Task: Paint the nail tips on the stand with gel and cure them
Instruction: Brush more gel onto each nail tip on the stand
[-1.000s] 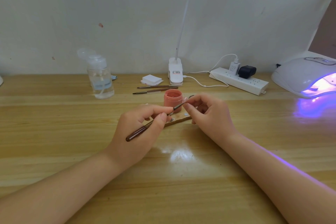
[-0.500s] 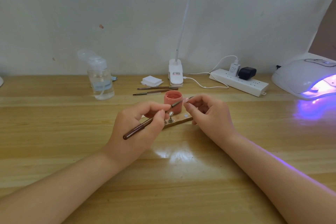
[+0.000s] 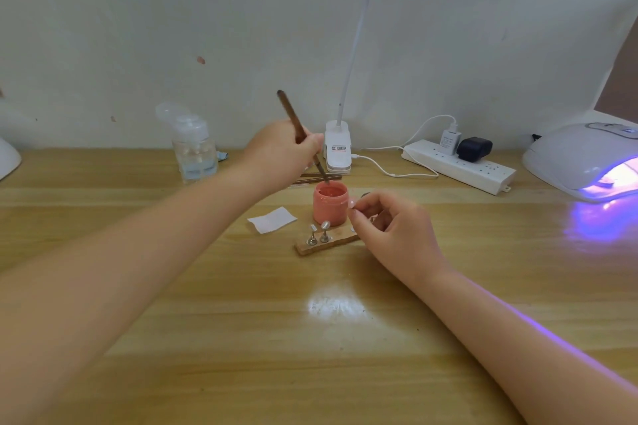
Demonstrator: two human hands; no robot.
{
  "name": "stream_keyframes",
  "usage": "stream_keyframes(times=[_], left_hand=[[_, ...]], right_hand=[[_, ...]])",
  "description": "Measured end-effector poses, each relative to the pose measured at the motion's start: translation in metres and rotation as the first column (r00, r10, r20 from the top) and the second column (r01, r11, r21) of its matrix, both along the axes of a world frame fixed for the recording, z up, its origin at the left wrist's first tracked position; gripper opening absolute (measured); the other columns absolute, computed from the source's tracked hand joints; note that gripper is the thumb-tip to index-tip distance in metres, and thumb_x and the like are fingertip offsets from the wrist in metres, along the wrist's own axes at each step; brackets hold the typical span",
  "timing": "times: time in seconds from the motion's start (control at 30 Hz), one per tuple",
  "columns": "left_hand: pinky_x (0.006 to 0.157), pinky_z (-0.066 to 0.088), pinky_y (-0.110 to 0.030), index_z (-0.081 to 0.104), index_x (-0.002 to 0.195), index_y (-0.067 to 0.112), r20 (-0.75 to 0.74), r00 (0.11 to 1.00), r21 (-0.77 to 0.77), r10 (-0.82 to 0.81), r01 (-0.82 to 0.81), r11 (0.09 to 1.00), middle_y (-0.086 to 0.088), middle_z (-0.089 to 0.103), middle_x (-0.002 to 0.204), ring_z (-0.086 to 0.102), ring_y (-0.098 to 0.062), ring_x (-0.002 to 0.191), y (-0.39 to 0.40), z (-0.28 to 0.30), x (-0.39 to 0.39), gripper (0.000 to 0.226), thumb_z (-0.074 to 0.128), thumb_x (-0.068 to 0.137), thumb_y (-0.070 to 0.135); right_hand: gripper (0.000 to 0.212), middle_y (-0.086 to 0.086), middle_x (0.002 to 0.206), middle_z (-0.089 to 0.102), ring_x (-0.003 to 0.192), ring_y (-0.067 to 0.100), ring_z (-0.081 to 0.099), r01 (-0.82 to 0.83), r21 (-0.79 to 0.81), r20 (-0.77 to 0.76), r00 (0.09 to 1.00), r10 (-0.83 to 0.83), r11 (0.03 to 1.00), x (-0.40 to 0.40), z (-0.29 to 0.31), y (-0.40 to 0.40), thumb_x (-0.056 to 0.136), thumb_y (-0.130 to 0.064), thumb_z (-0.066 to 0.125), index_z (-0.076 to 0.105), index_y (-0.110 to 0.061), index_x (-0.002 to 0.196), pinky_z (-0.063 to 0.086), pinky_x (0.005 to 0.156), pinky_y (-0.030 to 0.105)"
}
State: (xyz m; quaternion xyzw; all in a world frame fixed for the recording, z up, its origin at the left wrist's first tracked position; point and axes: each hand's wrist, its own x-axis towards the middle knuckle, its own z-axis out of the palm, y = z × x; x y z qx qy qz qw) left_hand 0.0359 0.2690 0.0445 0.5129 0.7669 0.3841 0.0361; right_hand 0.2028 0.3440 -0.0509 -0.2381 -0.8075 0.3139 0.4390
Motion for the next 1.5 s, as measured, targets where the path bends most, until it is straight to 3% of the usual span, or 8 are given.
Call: stream_keyframes(times=[0.3,0.5,0.7,0.9,1.03,1.27,1.37,1.5], left_hand=[[0.063,0.041,-0.030,0.067,0.093,0.008,-0.038,0.999,-0.275,-0.021,0.010,0.961,-0.006,0.065,0.083,0.056,-0.021,0.071,0.031,-0.011,0.006,0.028,0.055,0.097,0.033],[0.059,0.043,-0.027,0.072,0.079,0.013,0.191,0.979,0.015,0.073,-0.077,0.997,0.005,0.069,0.065,0.057,-0.009,0.063,0.022,-0.006,-0.007,0.027,0.053,0.094,0.025],[0.047,0.035,-0.019,0.066,0.073,0.013,0.686,0.716,0.061,0.127,-0.230,0.971,0.009,0.059,0.044,0.044,-0.009,0.050,0.010,-0.019,-0.028,0.024,0.051,0.091,0.018],[0.044,0.036,-0.017,0.066,0.072,0.015,0.749,0.640,0.030,0.171,-0.290,0.957,0.010,0.060,0.045,0.045,-0.006,0.046,-0.005,-0.038,-0.049,0.025,0.055,0.093,0.022],[0.051,0.041,-0.017,0.070,0.080,0.015,0.800,0.598,0.173,0.036,-0.287,0.942,0.008,0.068,0.057,0.051,-0.004,0.051,-0.017,-0.038,-0.046,0.017,0.064,0.092,0.025],[0.067,0.050,-0.014,0.076,0.083,0.034,0.364,0.906,0.471,-0.217,0.022,0.882,0.008,0.076,0.081,0.069,-0.002,0.076,-0.054,-0.054,0.005,0.006,0.072,0.084,0.030],[0.068,0.050,-0.011,0.074,0.087,0.035,0.097,0.959,0.511,-0.267,0.182,0.840,0.015,0.074,0.085,0.070,-0.004,0.081,-0.071,-0.060,0.024,0.011,0.064,0.086,0.031],[0.076,0.046,-0.007,0.069,0.101,0.030,-0.058,0.969,0.488,-0.240,0.237,0.840,0.019,0.072,0.085,0.067,0.000,0.086,-0.075,-0.069,0.033,0.021,0.062,0.088,0.015]], right_hand=[[0.014,-0.019,0.067,0.062,0.045,0.007,0.044,-0.026,-0.016,-0.009,1.000,0.026,1.000,0.000,0.002,-0.002,0.082,-0.014,0.070,0.063,-0.024,0.075,0.036,0.054,0.017],[0.014,-0.018,0.066,0.062,0.045,0.007,0.045,-0.020,0.001,-0.007,1.000,0.020,1.000,0.000,0.001,0.000,0.082,-0.014,0.070,0.063,-0.024,0.074,0.037,0.054,0.017],[0.013,-0.015,0.067,0.063,0.045,0.006,0.045,-0.021,0.003,0.005,1.000,0.021,1.000,0.000,0.001,0.000,0.083,-0.015,0.070,0.064,-0.023,0.075,0.036,0.053,0.017],[0.010,-0.013,0.070,0.065,0.046,0.006,0.047,-0.023,0.012,0.012,1.000,0.023,1.000,0.000,0.001,0.000,0.083,-0.017,0.070,0.065,-0.022,0.075,0.037,0.053,0.018],[0.009,-0.013,0.069,0.064,0.046,0.005,0.046,-0.020,0.002,0.021,1.000,0.020,1.000,0.000,0.001,0.000,0.083,-0.017,0.070,0.066,-0.021,0.077,0.037,0.052,0.016],[0.012,-0.015,0.071,0.065,0.048,0.005,0.049,0.001,-0.008,0.009,1.000,-0.001,1.000,0.000,0.001,0.001,0.084,-0.020,0.070,0.065,-0.026,0.074,0.040,0.054,0.019],[0.015,-0.019,0.070,0.064,0.048,0.004,0.048,0.013,-0.011,0.013,1.000,-0.013,1.000,-0.001,0.001,0.002,0.084,-0.021,0.070,0.064,-0.029,0.073,0.037,0.053,0.015],[0.016,-0.022,0.072,0.064,0.048,0.005,0.049,0.021,0.007,0.020,1.000,-0.021,1.000,0.000,0.002,0.002,0.084,-0.021,0.070,0.063,-0.032,0.073,0.038,0.053,0.015]])
